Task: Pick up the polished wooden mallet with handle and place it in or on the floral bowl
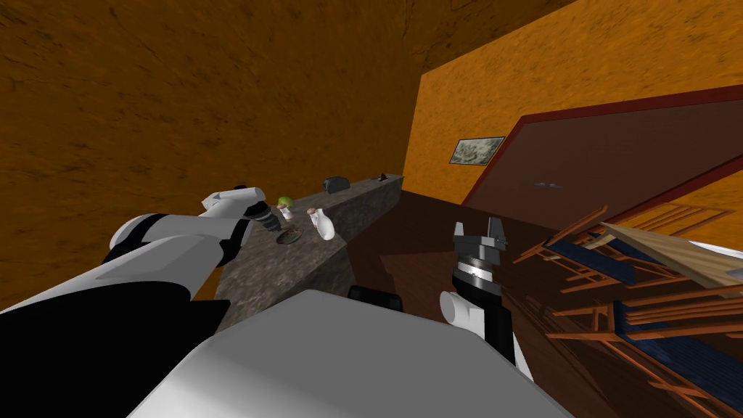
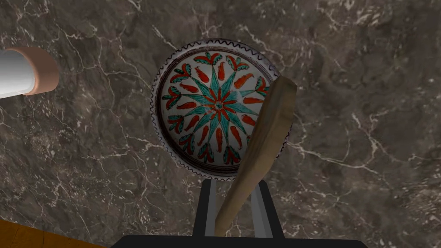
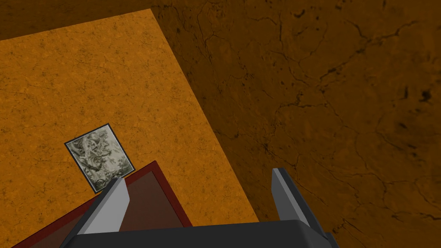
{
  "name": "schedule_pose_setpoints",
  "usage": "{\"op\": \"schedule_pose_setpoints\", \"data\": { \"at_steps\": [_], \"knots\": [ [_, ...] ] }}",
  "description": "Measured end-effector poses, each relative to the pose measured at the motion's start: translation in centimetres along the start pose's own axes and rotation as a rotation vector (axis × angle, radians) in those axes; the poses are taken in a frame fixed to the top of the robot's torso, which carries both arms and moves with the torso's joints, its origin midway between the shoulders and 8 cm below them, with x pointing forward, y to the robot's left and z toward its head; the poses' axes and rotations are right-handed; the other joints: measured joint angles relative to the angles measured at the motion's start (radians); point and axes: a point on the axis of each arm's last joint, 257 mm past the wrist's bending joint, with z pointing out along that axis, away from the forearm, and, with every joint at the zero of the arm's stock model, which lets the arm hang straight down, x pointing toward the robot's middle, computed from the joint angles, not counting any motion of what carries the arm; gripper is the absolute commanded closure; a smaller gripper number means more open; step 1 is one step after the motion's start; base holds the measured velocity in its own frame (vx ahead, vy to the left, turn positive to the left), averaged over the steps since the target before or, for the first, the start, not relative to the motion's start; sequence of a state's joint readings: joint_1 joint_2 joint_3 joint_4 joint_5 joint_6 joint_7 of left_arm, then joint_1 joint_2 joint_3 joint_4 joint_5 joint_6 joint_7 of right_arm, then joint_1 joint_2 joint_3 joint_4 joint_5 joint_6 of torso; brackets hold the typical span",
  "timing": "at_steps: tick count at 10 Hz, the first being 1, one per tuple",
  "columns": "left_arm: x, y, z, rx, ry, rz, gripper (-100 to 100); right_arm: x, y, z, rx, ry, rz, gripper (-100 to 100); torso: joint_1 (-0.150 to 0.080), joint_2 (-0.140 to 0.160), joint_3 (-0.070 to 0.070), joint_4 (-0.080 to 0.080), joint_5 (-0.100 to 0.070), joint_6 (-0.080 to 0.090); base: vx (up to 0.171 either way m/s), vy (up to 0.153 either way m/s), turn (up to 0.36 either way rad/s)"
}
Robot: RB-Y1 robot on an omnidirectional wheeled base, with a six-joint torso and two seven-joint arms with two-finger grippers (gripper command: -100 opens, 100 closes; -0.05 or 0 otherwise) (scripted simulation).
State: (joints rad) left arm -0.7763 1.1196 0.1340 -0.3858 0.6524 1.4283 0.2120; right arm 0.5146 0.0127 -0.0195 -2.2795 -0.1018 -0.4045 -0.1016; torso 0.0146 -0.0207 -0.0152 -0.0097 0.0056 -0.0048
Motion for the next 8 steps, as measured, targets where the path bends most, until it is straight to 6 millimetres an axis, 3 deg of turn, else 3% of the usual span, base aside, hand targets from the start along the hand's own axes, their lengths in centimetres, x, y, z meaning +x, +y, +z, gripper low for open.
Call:
{"op": "schedule_pose_setpoints", "data": {
  "at_steps": [1, 5, 6, 7, 8],
  "knots": [
    [-0.2, -0.2, -0.1, 0.005, -0.002, 0.0, -100, 0.0, 0.0, 0.0, 0.0, 0.0, 0.0, 0, -0.004, 0.003, 0.001, 0.0, 0.001, 0.001, 0.0, 0.0, 0.0],
    [-0.2, -0.2, -0.1, 0.005, -0.002, 0.0, -100, 0.0, 0.0, 0.0, 0.0, 0.0, 0.0, 0, -0.008, 0.006, 0.003, 0.001, -0.001, 0.001, 0.0, 0.0, 0.0],
    [-0.2, -0.2, -0.1, 0.005, -0.002, 0.0, 0, 0.0, 0.0, 0.0, 0.0, 0.0, 0.0, 0, -0.008, 0.006, 0.003, 0.001, -0.001, 0.001, 0.0, 0.0, 0.0],
    [-0.2, -0.2, -0.1, 0.005, -0.002, 0.0, -100, 0.0, 0.0, 0.0, 0.0, 0.0, 0.0, 0, -0.008, 0.006, 0.003, 0.001, -0.001, 0.001, -0.016, -0.021, -0.028],
    [-0.3, -0.7, -1.2, 0.013, 0.002, -0.002, -100, 0.0, 0.0, 0.0, 0.0, 0.0, 0.0, 0, -0.009, 0.007, 0.004, 0.001, -0.001, 0.001, -0.026, -0.03, -0.02]
  ]
}}
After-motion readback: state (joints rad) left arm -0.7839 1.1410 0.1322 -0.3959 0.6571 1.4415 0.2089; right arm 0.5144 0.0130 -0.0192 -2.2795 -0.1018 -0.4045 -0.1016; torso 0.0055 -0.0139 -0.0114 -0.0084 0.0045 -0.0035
